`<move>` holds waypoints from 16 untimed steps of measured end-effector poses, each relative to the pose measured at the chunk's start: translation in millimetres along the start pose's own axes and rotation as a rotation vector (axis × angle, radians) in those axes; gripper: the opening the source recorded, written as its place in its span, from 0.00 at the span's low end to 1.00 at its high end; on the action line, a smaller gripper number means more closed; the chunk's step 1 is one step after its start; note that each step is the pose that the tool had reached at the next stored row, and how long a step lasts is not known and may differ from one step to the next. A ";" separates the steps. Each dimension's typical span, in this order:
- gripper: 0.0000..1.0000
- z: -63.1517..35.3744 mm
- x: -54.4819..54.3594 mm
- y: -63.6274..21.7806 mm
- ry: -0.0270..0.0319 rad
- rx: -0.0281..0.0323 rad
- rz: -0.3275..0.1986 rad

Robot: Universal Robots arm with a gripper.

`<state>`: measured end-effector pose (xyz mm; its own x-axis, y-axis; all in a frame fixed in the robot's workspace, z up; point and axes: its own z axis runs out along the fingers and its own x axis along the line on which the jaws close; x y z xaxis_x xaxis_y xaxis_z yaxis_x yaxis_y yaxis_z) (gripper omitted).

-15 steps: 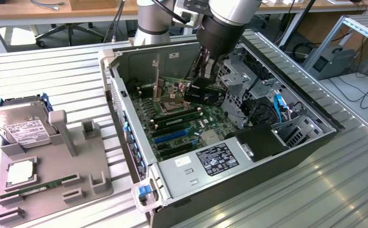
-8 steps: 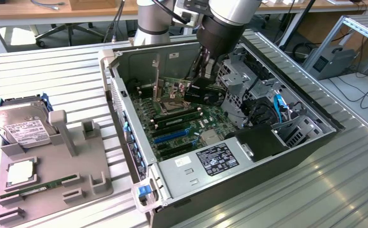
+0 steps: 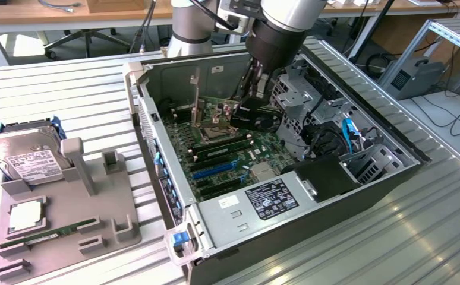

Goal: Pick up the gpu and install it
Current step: 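Insert the gpu into the slot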

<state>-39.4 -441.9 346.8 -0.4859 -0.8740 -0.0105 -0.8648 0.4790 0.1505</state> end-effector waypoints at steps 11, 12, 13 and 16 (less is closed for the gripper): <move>0.27 0.0 0.0 0.0 0.0030 -0.0002 -0.020; 0.27 0.0 0.0 0.0 0.0035 -0.0002 -0.023; 0.27 0.0 0.0 0.0 0.0038 -0.0003 -0.025; 0.27 0.0 0.0 0.0 0.0054 -0.0004 -0.035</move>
<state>-39.4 -441.9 346.8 -0.4547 -0.8906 -0.0104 -0.8812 0.4482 0.1505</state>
